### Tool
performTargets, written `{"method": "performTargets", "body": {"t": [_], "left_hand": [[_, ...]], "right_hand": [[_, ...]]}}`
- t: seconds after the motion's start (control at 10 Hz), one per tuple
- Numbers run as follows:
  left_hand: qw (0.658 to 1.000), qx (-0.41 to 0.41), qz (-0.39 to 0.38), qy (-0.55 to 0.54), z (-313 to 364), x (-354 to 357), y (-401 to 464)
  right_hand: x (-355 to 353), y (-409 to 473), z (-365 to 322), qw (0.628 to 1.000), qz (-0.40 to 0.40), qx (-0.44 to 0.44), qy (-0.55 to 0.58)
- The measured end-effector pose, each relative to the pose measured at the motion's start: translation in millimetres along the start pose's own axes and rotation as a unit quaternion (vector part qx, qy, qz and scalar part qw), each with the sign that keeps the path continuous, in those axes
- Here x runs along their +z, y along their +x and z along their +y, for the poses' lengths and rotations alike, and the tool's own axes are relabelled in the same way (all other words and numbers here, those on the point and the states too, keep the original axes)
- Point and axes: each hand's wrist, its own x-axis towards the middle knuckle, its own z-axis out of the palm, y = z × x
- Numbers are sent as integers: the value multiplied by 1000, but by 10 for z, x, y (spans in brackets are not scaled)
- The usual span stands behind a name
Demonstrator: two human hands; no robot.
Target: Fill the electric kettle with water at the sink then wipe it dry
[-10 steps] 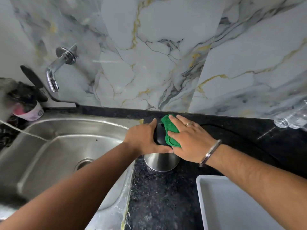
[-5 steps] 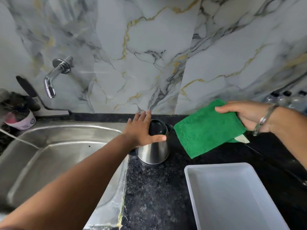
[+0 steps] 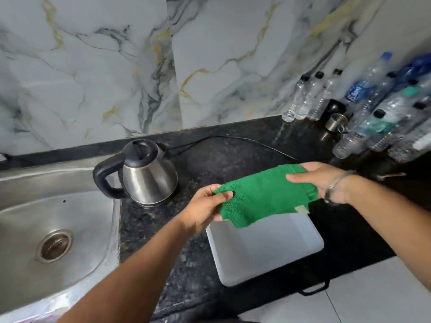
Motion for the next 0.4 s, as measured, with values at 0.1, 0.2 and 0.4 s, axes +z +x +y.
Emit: {"method": "performTargets", "body": {"t": [0.1, 0.2, 0.4], "left_hand": [[992, -38, 76, 89, -261, 83, 105], [977, -53, 144, 145, -383, 196, 184], [891, -18, 194, 410, -436, 259, 172]], "right_hand": [[-62, 201, 469, 997, 26, 18, -71], [38, 404, 754, 992, 55, 13, -115], [124, 616, 802, 886, 138, -61, -439]]}}
